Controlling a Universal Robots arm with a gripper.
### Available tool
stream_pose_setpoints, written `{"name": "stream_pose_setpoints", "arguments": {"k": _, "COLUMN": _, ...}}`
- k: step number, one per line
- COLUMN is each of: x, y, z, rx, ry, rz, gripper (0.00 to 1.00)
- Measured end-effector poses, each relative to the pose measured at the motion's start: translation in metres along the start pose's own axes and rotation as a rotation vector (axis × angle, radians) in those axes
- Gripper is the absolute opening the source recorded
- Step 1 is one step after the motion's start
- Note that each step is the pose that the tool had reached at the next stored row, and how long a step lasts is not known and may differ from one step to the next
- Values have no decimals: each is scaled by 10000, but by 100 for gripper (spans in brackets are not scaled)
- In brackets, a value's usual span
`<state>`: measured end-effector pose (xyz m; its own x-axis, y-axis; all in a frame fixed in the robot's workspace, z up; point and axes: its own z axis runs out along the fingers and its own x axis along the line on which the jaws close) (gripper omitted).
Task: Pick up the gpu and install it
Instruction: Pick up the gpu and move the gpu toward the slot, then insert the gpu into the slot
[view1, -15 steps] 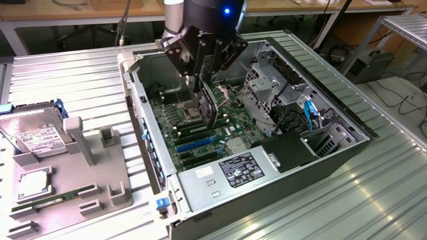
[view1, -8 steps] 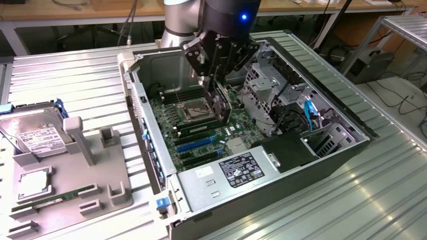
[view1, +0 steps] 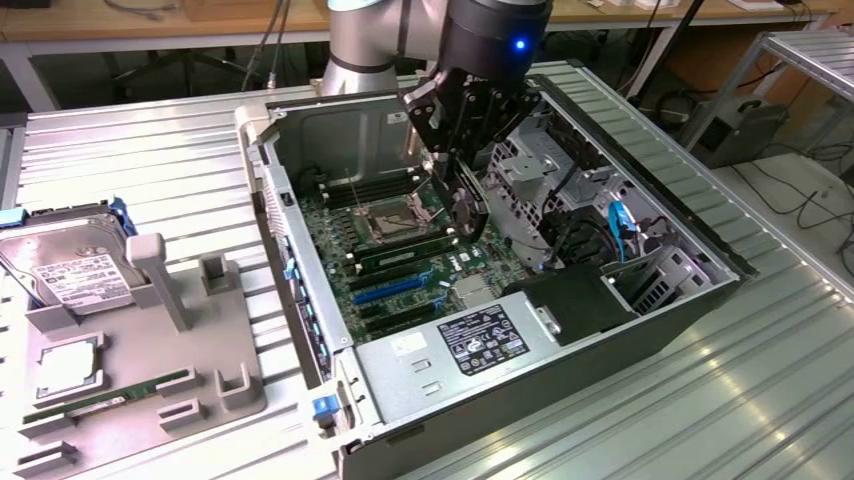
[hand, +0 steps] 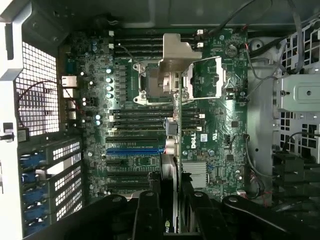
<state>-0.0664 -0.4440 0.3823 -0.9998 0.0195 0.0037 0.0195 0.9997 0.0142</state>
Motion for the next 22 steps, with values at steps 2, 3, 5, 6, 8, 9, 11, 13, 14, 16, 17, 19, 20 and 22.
{"name": "stream_pose_setpoints", "arguments": {"k": 2, "x": 0, "y": 0, "z": 0, "rx": 1, "ry": 1, "rz": 0, "gripper": 26}}
{"name": "stream_pose_setpoints", "arguments": {"k": 3, "x": 0, "y": 0, "z": 0, "rx": 1, "ry": 0, "rz": 0, "gripper": 26}}
{"name": "stream_pose_setpoints", "arguments": {"k": 5, "x": 0, "y": 0, "z": 0, "rx": 1, "ry": 1, "rz": 0, "gripper": 26}}
{"name": "stream_pose_setpoints", "arguments": {"k": 6, "x": 0, "y": 0, "z": 0, "rx": 0, "ry": 1, "rz": 0, "gripper": 26}}
{"name": "stream_pose_setpoints", "arguments": {"k": 8, "x": 0, "y": 0, "z": 0, "rx": 0, "ry": 0, "rz": 0, "gripper": 26}}
{"name": "stream_pose_setpoints", "arguments": {"k": 9, "x": 0, "y": 0, "z": 0, "rx": 0, "ry": 0, "rz": 0, "gripper": 26}}
{"name": "stream_pose_setpoints", "arguments": {"k": 11, "x": 0, "y": 0, "z": 0, "rx": 1, "ry": 0, "rz": 0, "gripper": 26}}
{"name": "stream_pose_setpoints", "arguments": {"k": 13, "x": 0, "y": 0, "z": 0, "rx": 0, "ry": 0, "rz": 0, "gripper": 26}}
{"name": "stream_pose_setpoints", "arguments": {"k": 14, "x": 0, "y": 0, "z": 0, "rx": 1, "ry": -2, "rz": -2, "gripper": 26}}
{"name": "stream_pose_setpoints", "arguments": {"k": 16, "x": -1, "y": 1, "z": 2, "rx": 1, "ry": -8, "rz": -206, "gripper": 26}}
{"name": "stream_pose_setpoints", "arguments": {"k": 17, "x": 0, "y": 1, "z": 4, "rx": 3, "ry": -2, "rz": -575, "gripper": 26}}
{"name": "stream_pose_setpoints", "arguments": {"k": 19, "x": 0, "y": 1, "z": 9, "rx": 4, "ry": 4, "rz": -1045, "gripper": 26}}
{"name": "stream_pose_setpoints", "arguments": {"k": 20, "x": 0, "y": 1, "z": 11, "rx": 5, "ry": 8, "rz": -1284, "gripper": 26}}
{"name": "stream_pose_setpoints", "arguments": {"k": 22, "x": 0, "y": 1, "z": 17, "rx": 5, "ry": 14, "rz": -1732, "gripper": 26}}
